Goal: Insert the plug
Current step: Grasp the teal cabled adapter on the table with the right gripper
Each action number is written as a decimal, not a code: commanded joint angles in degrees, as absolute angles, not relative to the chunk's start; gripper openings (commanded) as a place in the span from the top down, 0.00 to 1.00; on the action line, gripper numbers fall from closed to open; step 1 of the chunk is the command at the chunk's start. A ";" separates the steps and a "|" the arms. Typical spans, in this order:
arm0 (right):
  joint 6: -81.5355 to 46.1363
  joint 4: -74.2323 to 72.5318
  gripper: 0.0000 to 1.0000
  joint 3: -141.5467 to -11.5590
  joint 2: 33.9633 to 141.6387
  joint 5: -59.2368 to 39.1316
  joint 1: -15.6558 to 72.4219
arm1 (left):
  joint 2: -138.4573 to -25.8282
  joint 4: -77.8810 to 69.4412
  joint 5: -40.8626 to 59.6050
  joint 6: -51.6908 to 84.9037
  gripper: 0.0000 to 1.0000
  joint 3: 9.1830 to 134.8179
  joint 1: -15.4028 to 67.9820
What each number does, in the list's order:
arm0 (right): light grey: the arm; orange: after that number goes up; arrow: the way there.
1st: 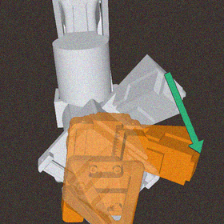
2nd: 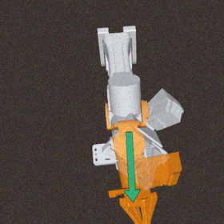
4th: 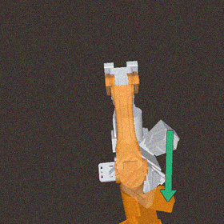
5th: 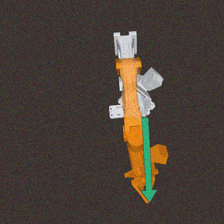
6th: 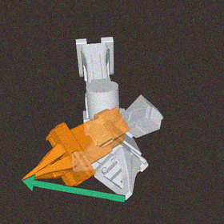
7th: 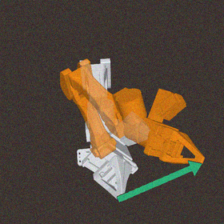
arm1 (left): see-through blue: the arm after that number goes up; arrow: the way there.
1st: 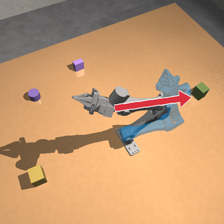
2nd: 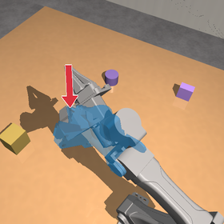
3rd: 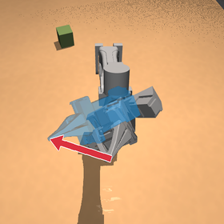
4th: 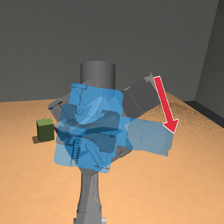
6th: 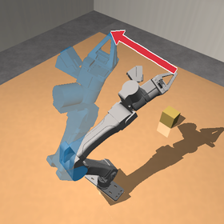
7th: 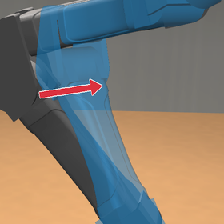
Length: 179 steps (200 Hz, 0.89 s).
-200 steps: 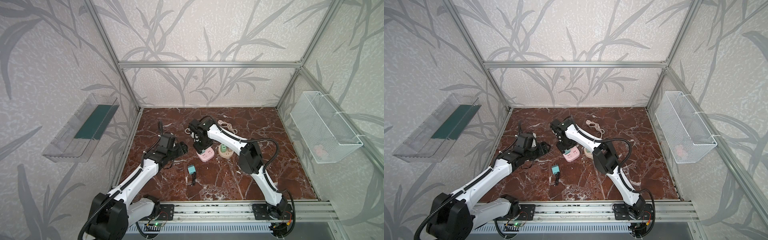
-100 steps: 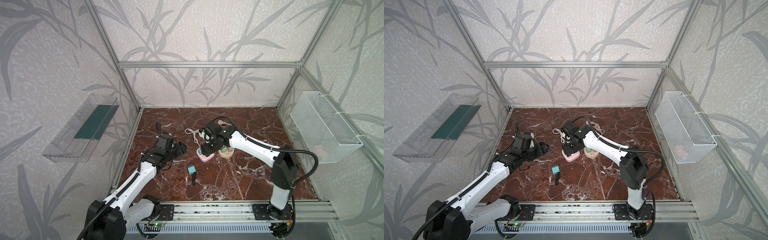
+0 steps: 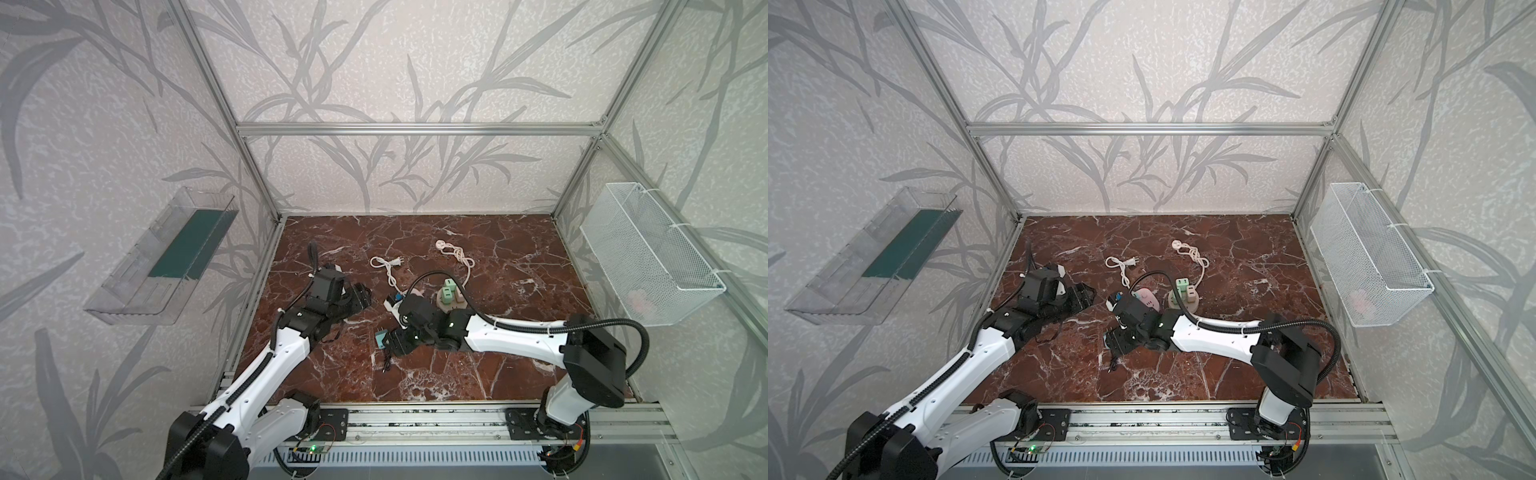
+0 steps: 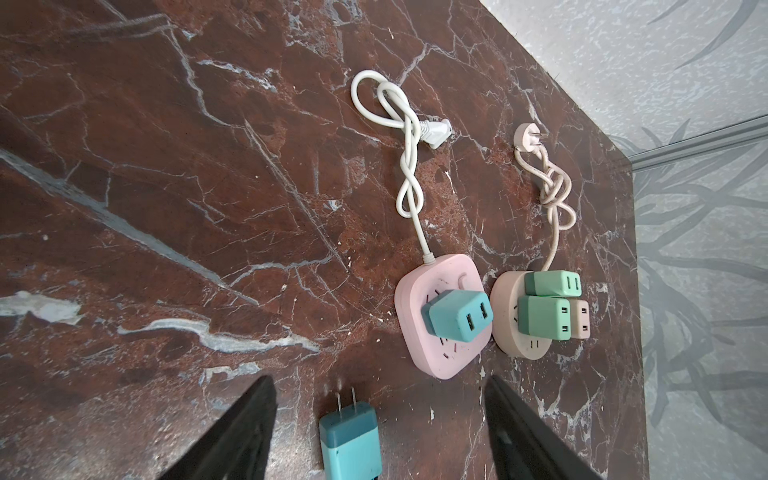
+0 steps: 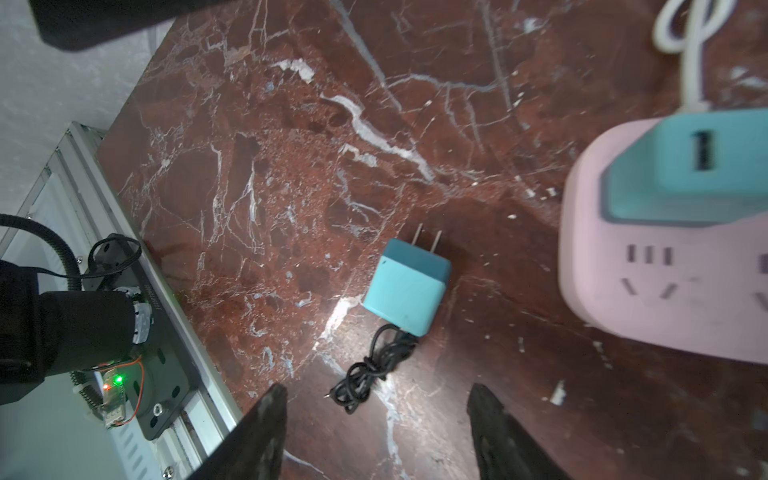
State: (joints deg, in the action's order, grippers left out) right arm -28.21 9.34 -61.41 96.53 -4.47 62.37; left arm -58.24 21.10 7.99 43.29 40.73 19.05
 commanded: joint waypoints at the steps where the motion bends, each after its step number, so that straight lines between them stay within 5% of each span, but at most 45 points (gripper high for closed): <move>1: -30.66 7.86 0.34 -63.67 99.96 -3.14 62.67 | -57.15 22.53 7.33 43.50 0.22 39.34 18.81; 179: -27.07 23.56 0.39 -79.61 116.10 -1.90 62.71 | -55.80 22.16 8.28 44.03 0.22 37.53 16.71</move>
